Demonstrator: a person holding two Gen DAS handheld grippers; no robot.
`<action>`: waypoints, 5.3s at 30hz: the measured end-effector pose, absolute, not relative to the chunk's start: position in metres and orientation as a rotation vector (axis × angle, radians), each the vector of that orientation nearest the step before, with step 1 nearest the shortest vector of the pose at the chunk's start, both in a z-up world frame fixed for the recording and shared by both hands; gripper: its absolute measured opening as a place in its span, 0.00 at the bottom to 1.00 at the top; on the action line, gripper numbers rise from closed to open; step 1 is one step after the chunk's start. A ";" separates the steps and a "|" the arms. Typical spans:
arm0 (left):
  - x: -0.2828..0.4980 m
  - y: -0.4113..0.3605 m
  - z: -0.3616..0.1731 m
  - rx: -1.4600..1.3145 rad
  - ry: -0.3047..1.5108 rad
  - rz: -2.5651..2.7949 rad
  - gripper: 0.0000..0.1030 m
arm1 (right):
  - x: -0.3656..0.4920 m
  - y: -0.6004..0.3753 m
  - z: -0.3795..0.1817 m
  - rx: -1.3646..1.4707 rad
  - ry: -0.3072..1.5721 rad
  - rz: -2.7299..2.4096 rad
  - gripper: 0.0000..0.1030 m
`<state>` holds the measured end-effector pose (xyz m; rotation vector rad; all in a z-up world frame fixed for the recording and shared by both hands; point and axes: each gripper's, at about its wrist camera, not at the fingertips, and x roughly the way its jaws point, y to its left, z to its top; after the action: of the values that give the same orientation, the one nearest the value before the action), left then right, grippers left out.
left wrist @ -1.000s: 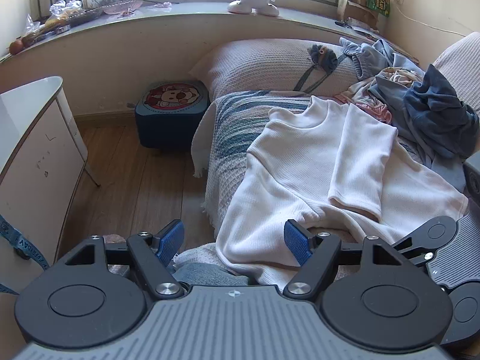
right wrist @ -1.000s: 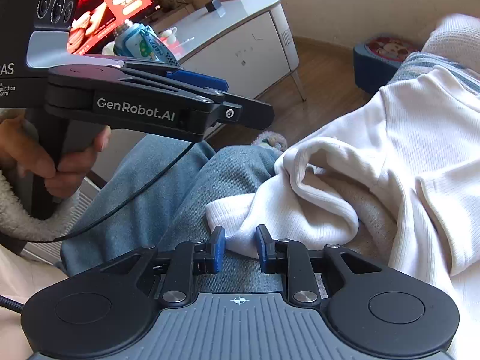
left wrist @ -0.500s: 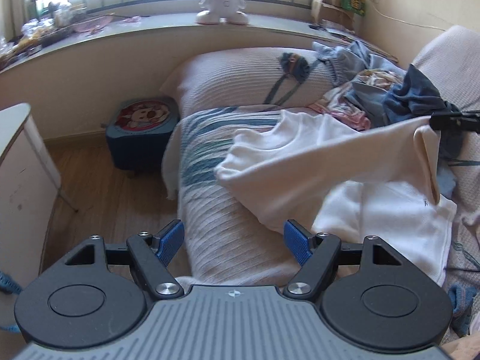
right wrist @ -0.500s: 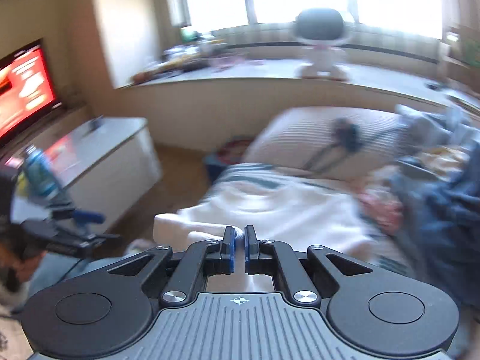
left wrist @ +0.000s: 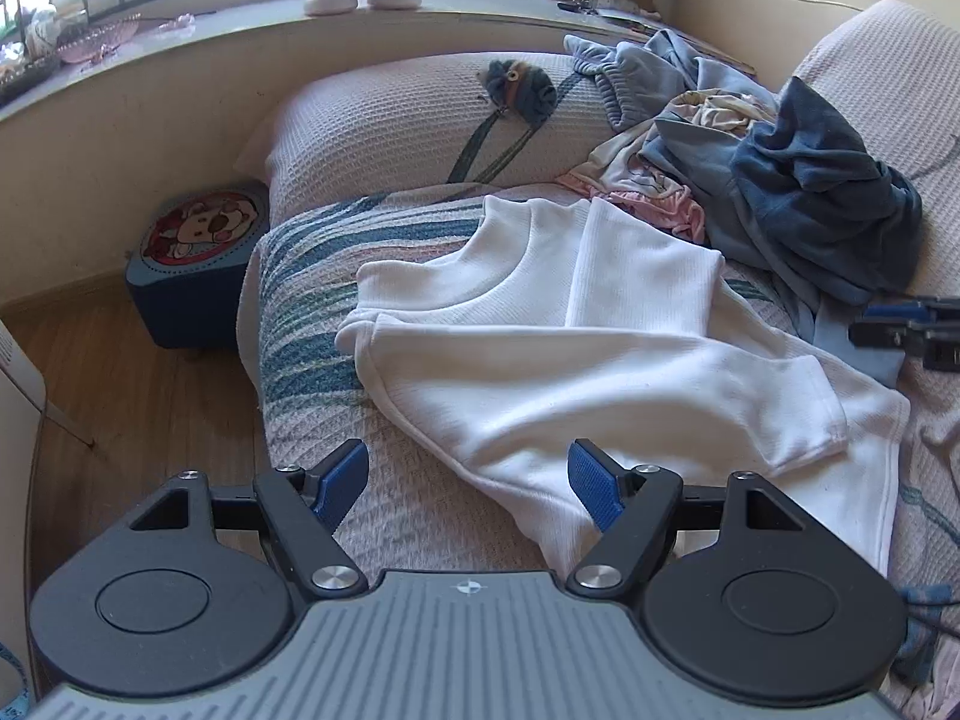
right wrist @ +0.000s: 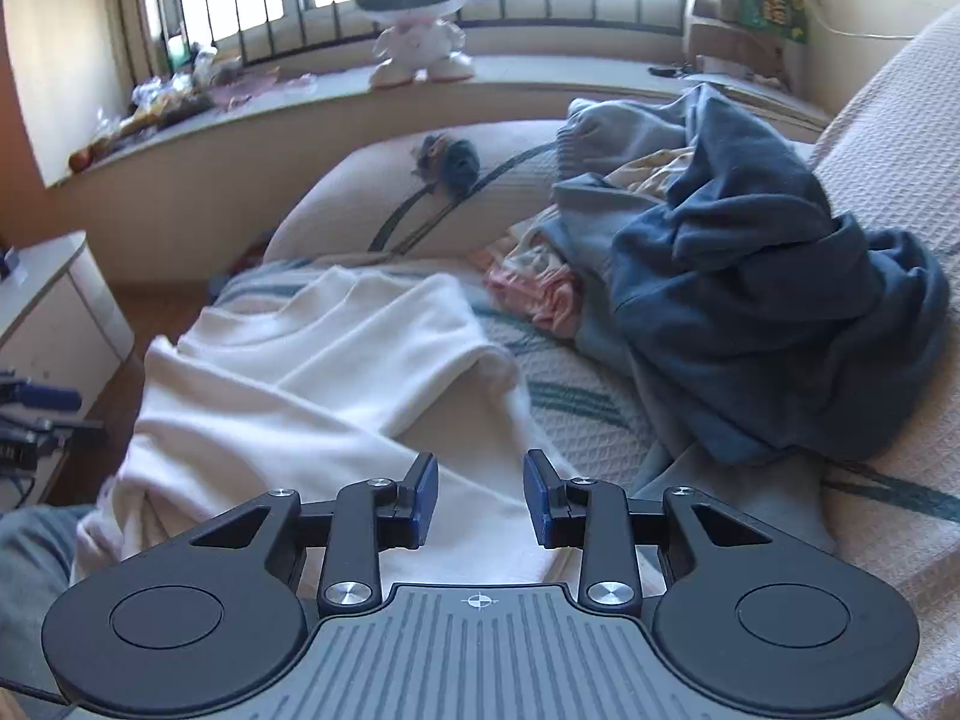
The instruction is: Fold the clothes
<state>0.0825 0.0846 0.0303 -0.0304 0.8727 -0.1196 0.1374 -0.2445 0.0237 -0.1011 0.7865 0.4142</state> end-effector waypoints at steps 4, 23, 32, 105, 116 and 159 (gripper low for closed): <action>0.108 0.094 0.023 -0.036 0.895 -0.079 0.71 | 0.154 -0.236 0.022 -0.098 0.785 0.454 0.31; 0.189 0.123 -0.017 -0.130 1.024 -0.066 0.77 | 0.319 -0.053 -0.003 -0.385 0.948 0.667 0.46; 0.200 0.127 -0.032 -0.172 1.038 -0.107 0.83 | 0.343 -0.019 -0.035 -0.546 0.984 0.670 0.58; 0.025 -0.008 -0.006 -0.047 1.083 -0.369 0.81 | 0.126 -0.283 0.026 -0.342 0.759 0.464 0.71; 0.026 -0.011 -0.020 -0.056 1.089 -0.394 0.84 | 0.204 -0.267 -0.030 -0.425 0.943 0.630 0.71; 0.022 0.026 -0.018 -0.197 1.140 -0.445 0.73 | 0.177 -0.288 -0.003 -0.037 0.912 0.370 0.42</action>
<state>0.0222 0.0260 -0.0176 -0.1966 1.1405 -0.4454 0.1768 -0.2876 -0.0034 -0.0374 0.9118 0.3703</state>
